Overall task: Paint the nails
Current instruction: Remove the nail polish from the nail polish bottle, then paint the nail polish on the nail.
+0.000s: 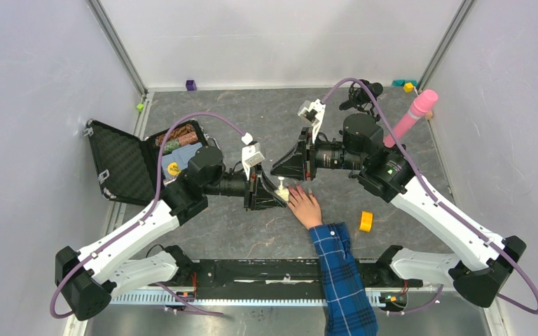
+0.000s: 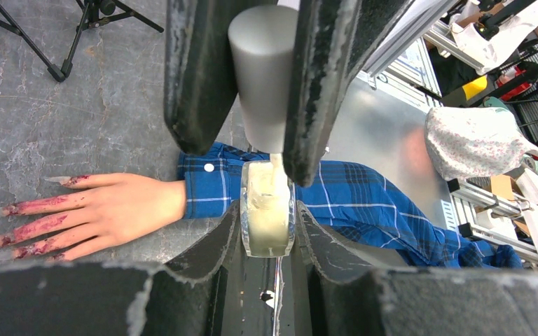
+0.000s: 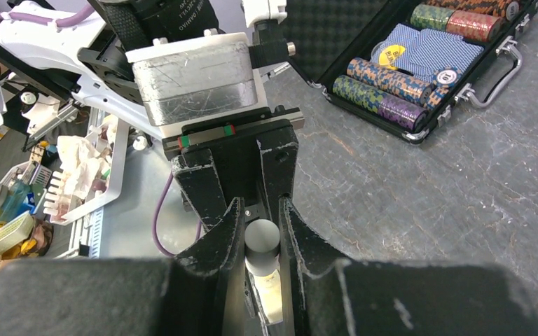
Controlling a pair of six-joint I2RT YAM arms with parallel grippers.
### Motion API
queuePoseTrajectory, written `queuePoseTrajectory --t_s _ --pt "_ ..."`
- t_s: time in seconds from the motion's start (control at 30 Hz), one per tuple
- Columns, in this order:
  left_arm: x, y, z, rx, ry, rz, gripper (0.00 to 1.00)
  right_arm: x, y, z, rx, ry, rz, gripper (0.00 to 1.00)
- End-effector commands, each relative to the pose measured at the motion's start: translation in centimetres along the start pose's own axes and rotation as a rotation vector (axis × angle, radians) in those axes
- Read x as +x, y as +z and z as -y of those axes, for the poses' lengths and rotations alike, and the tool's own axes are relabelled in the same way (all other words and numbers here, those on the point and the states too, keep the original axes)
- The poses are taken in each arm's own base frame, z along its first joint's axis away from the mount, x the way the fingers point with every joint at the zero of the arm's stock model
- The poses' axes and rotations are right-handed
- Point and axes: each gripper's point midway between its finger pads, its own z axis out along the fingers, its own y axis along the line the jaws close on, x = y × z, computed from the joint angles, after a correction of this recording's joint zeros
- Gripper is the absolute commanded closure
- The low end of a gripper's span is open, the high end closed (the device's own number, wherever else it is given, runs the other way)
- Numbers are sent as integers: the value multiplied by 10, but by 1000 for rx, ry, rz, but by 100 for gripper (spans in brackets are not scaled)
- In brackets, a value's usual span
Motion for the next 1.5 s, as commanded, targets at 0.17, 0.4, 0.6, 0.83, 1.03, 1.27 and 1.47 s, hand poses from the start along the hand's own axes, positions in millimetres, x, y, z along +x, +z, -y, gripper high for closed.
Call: queuePoseTrajectory --t_s 0.17,0.4,0.6,0.83,1.03,1.27,1.47 --pt "-14 -2 7 20 72 46 98 -14 -3 1 29 -36 27 100" --pt "-14 -2 7 18 70 46 98 -13 -2 1 25 -38 18 100" --pt "-16 -1 7 21 72 46 98 -12 -3 -2 8 -46 13 100" --pt "-16 -1 6 17 78 47 98 -16 -8 5 69 -80 2 100" --pt "-14 -2 4 3 83 45 98 -38 -27 18 230 -133 11 100" --pt "-13 -6 -3 -49 86 37 98 -35 -40 47 395 -142 25 100" --pt "-10 -15 -55 -323 47 52 98 11 -70 127 799 -86 2 100"
